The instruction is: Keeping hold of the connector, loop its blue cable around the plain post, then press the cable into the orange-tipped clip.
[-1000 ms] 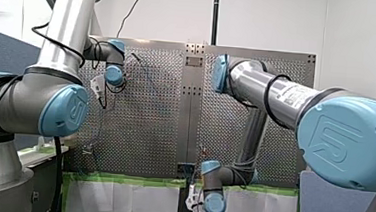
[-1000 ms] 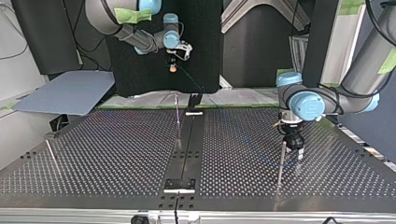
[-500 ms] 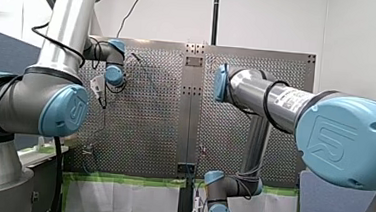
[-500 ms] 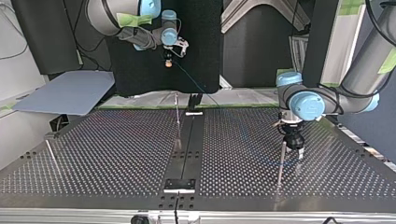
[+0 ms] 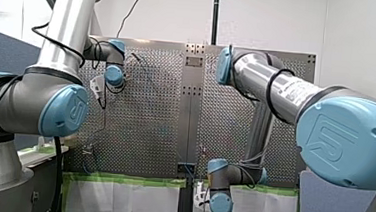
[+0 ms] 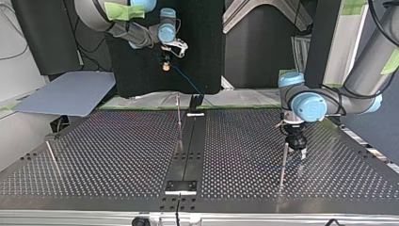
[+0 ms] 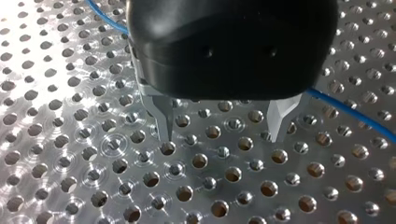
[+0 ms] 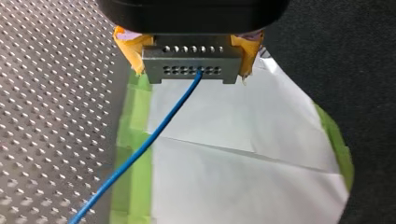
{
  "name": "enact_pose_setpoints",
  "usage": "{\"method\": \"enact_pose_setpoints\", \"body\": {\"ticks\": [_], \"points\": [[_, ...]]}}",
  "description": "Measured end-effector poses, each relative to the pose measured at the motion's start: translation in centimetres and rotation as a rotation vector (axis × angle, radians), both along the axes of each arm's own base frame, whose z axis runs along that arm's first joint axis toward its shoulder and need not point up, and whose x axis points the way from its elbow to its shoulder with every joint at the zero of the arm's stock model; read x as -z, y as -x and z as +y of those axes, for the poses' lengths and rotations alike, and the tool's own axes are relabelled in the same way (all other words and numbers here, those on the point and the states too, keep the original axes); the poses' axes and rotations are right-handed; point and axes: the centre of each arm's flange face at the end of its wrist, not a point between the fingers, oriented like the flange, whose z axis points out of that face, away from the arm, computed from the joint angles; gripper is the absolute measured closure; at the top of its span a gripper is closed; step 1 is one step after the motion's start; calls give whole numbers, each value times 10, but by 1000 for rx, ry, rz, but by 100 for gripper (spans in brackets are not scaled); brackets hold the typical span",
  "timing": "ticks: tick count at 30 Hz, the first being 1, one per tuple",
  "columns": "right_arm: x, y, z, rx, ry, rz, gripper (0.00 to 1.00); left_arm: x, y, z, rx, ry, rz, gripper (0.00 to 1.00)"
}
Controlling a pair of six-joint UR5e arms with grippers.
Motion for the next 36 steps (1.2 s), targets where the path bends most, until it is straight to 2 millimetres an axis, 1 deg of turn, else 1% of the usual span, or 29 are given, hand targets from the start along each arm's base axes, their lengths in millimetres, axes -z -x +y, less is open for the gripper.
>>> {"method": "enact_pose_setpoints", "body": {"ticks": [4,14,23,27,36], "points": [[-15,3,1,7,19,-19,100,0,0,0,-3,0,1,0],[-53,16,23,-10,6,35,100,0,1,0,-3,3,5,0],[-88,28,31,-6,45,27,100,1,1,1,-3,7,5,0],[-105,27,27,-10,86,16,100,1,1,1,-4,8,6,0],[-149,18,6,-18,203,10,100,1,1,1,-4,8,7,0]]}}
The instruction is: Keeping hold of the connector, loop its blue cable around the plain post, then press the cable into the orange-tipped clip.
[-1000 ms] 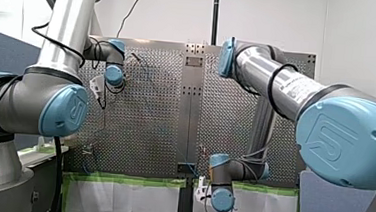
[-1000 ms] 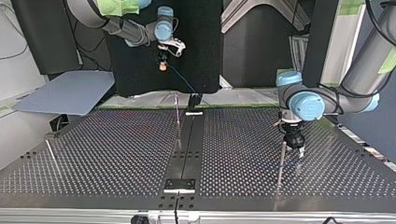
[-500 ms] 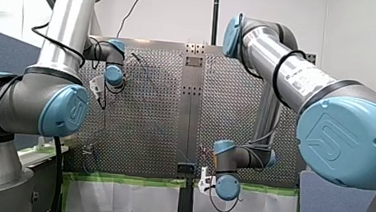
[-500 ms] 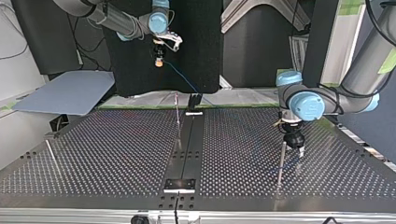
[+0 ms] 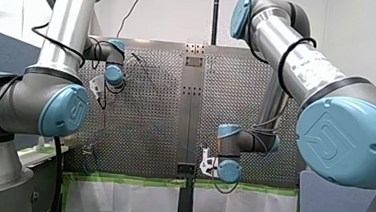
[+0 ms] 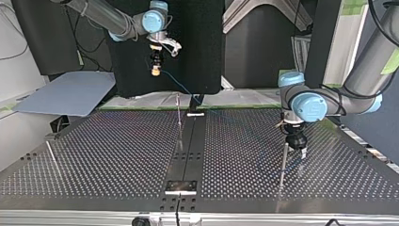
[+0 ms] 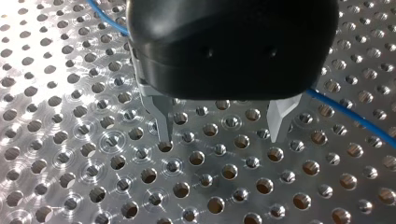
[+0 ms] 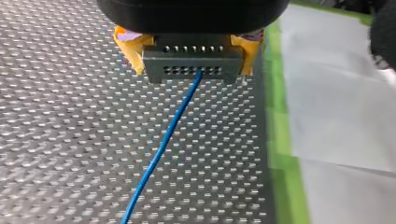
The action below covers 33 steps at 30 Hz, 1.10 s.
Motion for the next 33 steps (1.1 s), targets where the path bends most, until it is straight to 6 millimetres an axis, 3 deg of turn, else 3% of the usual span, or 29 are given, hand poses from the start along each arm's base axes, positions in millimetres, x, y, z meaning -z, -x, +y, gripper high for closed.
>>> {"method": "enact_pose_setpoints", "body": {"ticks": [12,20,33], "points": [[-51,-2,-13,-22,128,-84,100,0,0,0,1,0,2,0],[-27,4,-12,-12,110,-90,100,1,1,-1,-1,12,7,0],[-19,6,-11,-14,100,-57,100,6,1,10,10,125,-4,0]]}}
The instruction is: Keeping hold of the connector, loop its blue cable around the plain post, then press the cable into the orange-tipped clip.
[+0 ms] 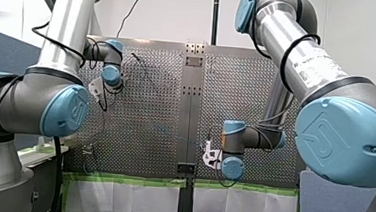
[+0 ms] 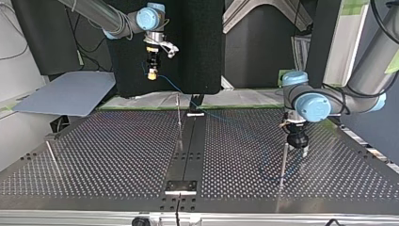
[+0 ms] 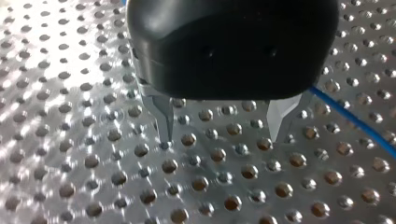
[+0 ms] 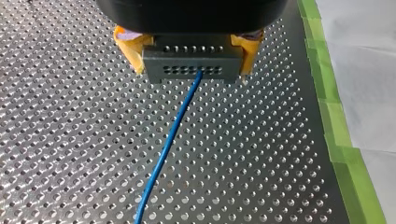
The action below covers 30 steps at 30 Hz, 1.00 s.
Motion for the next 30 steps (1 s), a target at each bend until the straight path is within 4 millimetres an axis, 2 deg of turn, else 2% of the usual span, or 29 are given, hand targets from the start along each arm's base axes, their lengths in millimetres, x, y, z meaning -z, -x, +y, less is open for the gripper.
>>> {"method": "enact_pose_setpoints", "body": {"ticks": [10,20,30], "points": [[2,-2,5,-5,-1,35,100,10,3,13,15,98,3,0],[3,-2,5,-9,-1,33,100,25,19,11,77,197,23,0],[2,-3,5,-11,0,29,100,13,40,0,154,283,-42,0]]}}
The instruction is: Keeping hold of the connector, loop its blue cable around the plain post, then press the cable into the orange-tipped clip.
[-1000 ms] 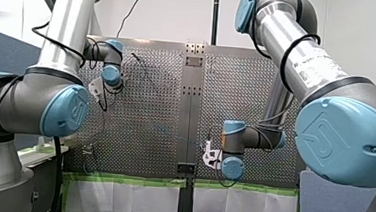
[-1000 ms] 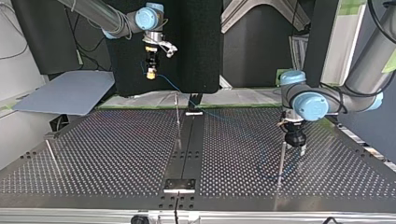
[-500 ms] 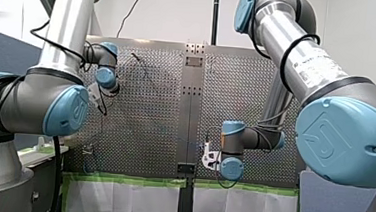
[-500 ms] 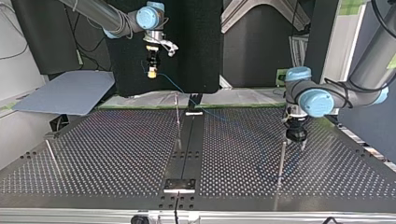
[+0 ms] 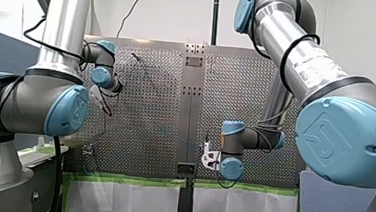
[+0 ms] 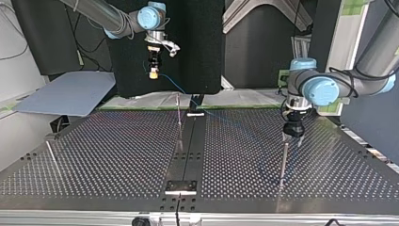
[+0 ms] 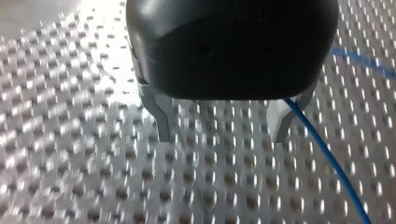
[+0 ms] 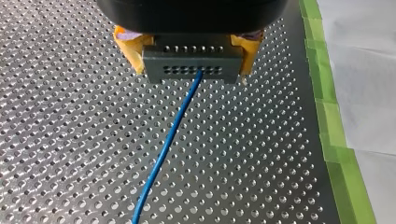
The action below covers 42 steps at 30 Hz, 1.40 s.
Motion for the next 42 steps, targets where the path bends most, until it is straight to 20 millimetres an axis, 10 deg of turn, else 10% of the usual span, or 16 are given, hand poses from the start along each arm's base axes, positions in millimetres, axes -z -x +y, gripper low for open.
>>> {"method": "enact_pose_setpoints", "body": {"ticks": [27,42], "points": [[-1,-1,0,-1,2,-13,100,-32,85,-23,6,-110,38,0],[0,0,0,0,-4,-22,100,-146,107,-19,-99,-273,-67,0]]}}
